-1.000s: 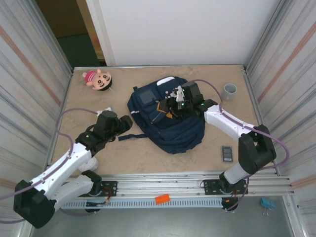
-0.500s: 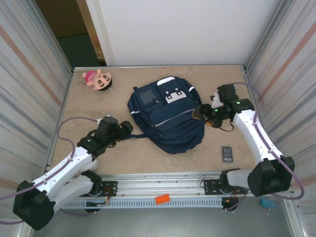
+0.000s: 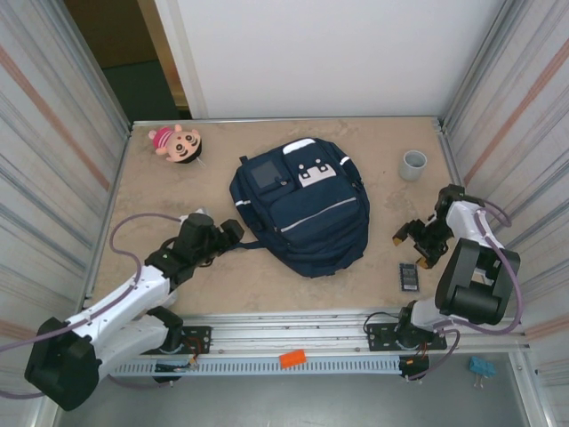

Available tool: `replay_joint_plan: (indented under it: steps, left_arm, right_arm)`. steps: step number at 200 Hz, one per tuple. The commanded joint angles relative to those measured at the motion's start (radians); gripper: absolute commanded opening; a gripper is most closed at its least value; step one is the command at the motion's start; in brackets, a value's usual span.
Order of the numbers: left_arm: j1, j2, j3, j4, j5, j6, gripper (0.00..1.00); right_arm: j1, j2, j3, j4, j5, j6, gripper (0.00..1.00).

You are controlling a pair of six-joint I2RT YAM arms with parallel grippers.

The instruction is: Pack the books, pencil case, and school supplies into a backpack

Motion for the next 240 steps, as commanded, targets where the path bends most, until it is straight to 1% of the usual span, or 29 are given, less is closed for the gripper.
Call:
replay_joint_plan:
  steps: [1,25,43,51,65,85,117,125,150,166,178,187,195,212,240]
  left_arm:
    - [0.002,0.026,-0.021,0.075,0.024,0.012,0.8]
    - [0.006,0.061,-0.011,0.085,0.038,0.03,0.81]
    - [0.011,0.086,-0.007,0.097,0.046,0.034,0.81]
    - [0.014,0.097,-0.007,0.106,0.053,0.034,0.81]
    - [0.019,0.116,-0.004,0.12,0.069,0.034,0.81]
    - [0.023,0.14,0.009,0.134,0.094,0.04,0.81]
    - [0.024,0.158,0.029,0.134,0.114,0.056,0.81]
    - [0.022,0.159,0.03,0.135,0.114,0.057,0.81]
    - [0.023,0.165,0.03,0.142,0.118,0.058,0.81]
    - [0.023,0.169,0.028,0.141,0.123,0.057,0.81]
    - [0.023,0.168,0.025,0.142,0.124,0.056,0.81]
    - [0.023,0.165,0.023,0.139,0.123,0.058,0.81]
    - [0.023,0.161,0.021,0.135,0.121,0.059,0.81]
    - [0.023,0.151,0.013,0.134,0.119,0.059,0.81]
    - [0.023,0.147,-0.015,0.161,0.13,0.035,0.81]
  right_arm:
    - [-0.004,0.015,-0.042,0.081,0.035,0.044,0.76]
    - [-0.002,0.055,-0.102,0.174,0.014,0.088,0.75]
    - [0.009,0.079,-0.144,0.226,-0.045,0.131,0.73]
    - [0.033,0.074,-0.157,0.245,-0.064,0.153,0.73]
    - [0.087,0.056,-0.155,0.247,-0.057,0.189,0.72]
    - [0.146,0.016,-0.108,0.194,-0.036,0.201,0.73]
    - [0.16,-0.069,-0.018,-0.012,0.129,0.13,0.77]
    - [0.16,-0.09,-0.015,-0.045,0.15,0.118,0.77]
    - [0.196,-0.117,-0.015,-0.066,0.125,0.131,0.77]
    - [0.204,-0.103,-0.038,-0.031,0.102,0.157,0.77]
    - [0.194,-0.09,-0.066,0.004,0.142,0.194,0.77]
    - [0.169,-0.093,-0.092,0.056,0.148,0.212,0.78]
    - [0.129,-0.099,-0.127,0.115,0.125,0.23,0.8]
    - [0.044,-0.095,-0.178,0.237,0.03,0.242,0.82]
    - [0.001,-0.048,-0.182,0.289,-0.001,0.207,0.83]
